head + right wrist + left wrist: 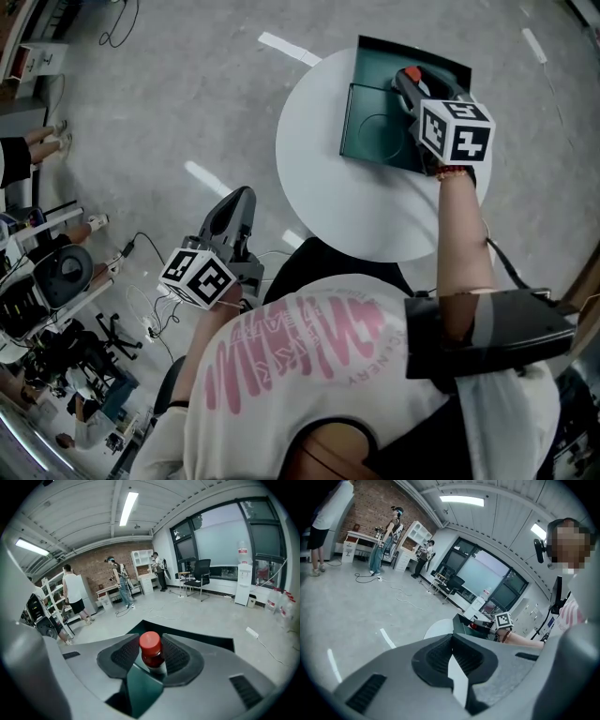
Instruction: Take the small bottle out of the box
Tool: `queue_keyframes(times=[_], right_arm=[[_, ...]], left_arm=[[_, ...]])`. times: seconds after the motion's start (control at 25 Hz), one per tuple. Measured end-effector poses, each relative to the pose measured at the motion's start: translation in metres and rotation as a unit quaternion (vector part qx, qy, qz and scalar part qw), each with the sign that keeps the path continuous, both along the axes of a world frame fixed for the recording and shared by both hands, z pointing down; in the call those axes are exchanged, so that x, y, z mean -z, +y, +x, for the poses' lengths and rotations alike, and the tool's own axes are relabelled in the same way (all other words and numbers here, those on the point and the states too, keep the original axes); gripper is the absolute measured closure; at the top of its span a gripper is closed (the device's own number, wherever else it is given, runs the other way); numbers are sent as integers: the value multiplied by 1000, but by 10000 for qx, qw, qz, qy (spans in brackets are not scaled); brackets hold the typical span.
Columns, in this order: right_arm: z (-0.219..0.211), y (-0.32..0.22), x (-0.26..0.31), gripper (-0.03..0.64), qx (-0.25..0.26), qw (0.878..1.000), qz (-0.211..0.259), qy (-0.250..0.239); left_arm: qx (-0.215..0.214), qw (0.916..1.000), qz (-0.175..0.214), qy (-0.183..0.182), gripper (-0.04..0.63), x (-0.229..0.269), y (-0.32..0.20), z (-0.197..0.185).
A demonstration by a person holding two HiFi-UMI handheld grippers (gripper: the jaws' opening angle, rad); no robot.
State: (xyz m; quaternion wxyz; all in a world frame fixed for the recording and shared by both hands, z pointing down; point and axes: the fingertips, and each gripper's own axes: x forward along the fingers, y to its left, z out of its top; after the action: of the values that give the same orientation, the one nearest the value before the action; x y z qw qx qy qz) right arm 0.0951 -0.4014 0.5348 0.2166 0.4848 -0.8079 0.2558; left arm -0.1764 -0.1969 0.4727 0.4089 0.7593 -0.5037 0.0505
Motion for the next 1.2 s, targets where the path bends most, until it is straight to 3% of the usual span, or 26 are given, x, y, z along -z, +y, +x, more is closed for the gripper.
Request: queue_keyframes(times=[0.48,0.8,1.2], right_arm=[[17,10,7,476,-22,9993,-59,-358],[22,17,57,486,-76,9987,367,-354],[8,62,124,488,60,9968,741,-307]], left_arm=[[-156,9989,432,96,588,24,2,20],[-414,9962,759,103,588,55,9,29],[-392,9913,1238,234,588,94,30,30]])
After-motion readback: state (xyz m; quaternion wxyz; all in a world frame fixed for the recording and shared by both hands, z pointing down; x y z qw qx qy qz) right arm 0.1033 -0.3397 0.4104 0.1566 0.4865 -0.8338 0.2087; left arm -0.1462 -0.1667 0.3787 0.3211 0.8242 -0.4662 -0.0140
